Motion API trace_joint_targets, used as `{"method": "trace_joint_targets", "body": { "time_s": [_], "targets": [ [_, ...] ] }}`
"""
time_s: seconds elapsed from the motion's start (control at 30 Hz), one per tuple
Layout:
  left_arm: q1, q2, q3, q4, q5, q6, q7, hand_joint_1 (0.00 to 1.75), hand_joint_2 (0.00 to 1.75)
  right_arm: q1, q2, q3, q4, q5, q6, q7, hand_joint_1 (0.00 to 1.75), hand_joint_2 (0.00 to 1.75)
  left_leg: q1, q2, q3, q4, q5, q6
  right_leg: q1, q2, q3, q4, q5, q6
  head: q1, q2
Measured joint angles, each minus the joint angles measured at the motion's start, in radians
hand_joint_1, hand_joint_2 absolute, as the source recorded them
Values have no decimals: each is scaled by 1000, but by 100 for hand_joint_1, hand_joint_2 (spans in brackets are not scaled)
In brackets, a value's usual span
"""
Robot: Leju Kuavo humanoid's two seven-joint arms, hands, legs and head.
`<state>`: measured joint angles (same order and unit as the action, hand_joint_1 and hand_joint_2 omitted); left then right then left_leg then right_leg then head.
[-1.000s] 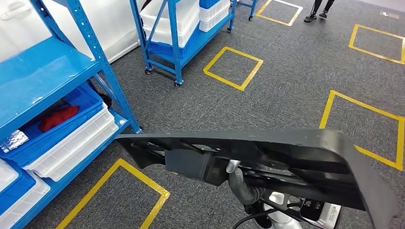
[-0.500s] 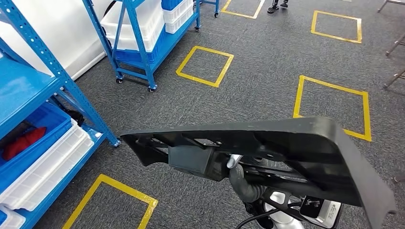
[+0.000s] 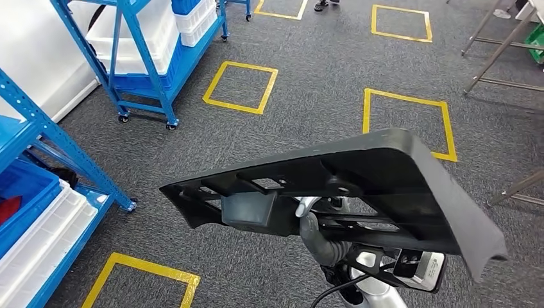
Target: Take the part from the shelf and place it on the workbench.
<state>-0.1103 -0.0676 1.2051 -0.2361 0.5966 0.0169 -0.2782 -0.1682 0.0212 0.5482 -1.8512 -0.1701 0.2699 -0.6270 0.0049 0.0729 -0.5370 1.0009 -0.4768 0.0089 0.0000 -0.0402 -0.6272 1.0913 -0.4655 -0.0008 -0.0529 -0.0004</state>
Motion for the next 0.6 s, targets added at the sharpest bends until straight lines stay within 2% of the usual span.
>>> {"method": "trace_joint_targets", "body": {
  "time_s": [0.03,0.07,0.13,0.17,0.2,0.23,0.27,0.3,0.33,0.37,0.4,0.43,0.47,0.5,0.53,0.57,0.6],
  "targets": [
    [0,-1,0,0,0,2,1,0,0,-7,0,4,3,-5,-2,0,175,175,-2,9,2,1,-3,-4,5,-14,22,-44,10,-6,0,0],
    [0,-1,0,0,0,3,1,0,0,-13,0,7,5,-10,-3,0,175,175,-4,18,3,1,-5,-9,11,-22,30,-65,10,-11,0,0],
    [-1,-2,0,0,0,5,3,0,0,-20,0,10,10,-18,-7,-1,175,175,-6,37,7,-1,-8,-18,12,-4,30,-71,11,-20,0,0],
    [-2,-2,0,0,0,6,3,0,0,-22,0,10,11,-21,-8,-1,175,175,-5,32,9,2,-15,-23,10,6,33,-76,14,-25,0,0],
    [-3,-3,0,0,0,6,4,0,0,-25,1,11,12,-24,-8,-1,175,175,-4,15,4,19,-29,-27,6,16,36,-82,17,-30,0,0],
    [-3,-4,0,0,0,6,4,0,0,-29,1,12,13,-25,-8,-1,175,175,-2,-9,-12,59,-54,-32,2,26,40,-87,20,-35,0,0],
    [-1,-5,0,0,0,7,5,0,0,-33,1,13,14,-27,-9,-2,175,175,1,-36,-39,119,-85,-35,0,36,41,-89,21,-38,0,0],
    [1,-5,0,0,0,8,5,0,0,-34,2,14,15,-28,-11,-2,175,175,2,-53,-74,190,-116,-37,-1,48,40,-88,22,-40,0,0],
    [4,-5,0,0,0,10,5,0,0,-34,2,15,16,-30,-14,-2,175,175,4,-61,-106,253,-136,-40,-1,61,40,-88,22,-40,0,0],
    [6,-5,0,0,0,13,6,0,0,-30,2,15,17,-32,-17,-2,175,175,5,-64,-125,284,-137,-42,-1,74,40,-87,22,-40,0,0],
    [7,-5,0,0,0,16,7,0,0,-23,2,15,17,-32,-19,-5,175,175,7,-64,-128,279,-118,-44,-2,87,41,-85,21,-39,0,0],
    [7,-5,0,0,0,20,9,0,0,-12,1,15,18,-29,-19,-11,175,175,10,-67,-110,232,-82,-45,-4,100,43,-83,20,-37,0,0],
    [7,-6,0,0,0,25,12,0,0,4,1,16,18,-20,-14,-22,175,175,15,-80,-80,162,-42,-47,-5,112,43,-80,17,-33,0,0],
    [8,-7,1,0,0,31,15,0,0,23,1,17,19,-9,-7,-35,175,175,18,-100,-51,95,-15,-47,-5,123,42,-74,14,-28,0,0],
    [9,-8,2,0,0,37,17,0,0,44,1,20,20,7,3,-45,175,175,21,-118,-29,46,1,-46,-5,134,39,-69,12,-21,0,0],
    [10,-9,4,0,0,41,18,0,0,63,1,22,21,21,15,-51,175,175,21,-130,-19,22,3,-42,-6,143,34,-65,12,-15,0,0],
    [10,-10,6,0,0,42,18,0,0,77,0,23,22,31,27,-53,175,175,18,-131,-16,17,-1,-36,-7,153,30,-64,13,-9,0,0]
  ]
}}
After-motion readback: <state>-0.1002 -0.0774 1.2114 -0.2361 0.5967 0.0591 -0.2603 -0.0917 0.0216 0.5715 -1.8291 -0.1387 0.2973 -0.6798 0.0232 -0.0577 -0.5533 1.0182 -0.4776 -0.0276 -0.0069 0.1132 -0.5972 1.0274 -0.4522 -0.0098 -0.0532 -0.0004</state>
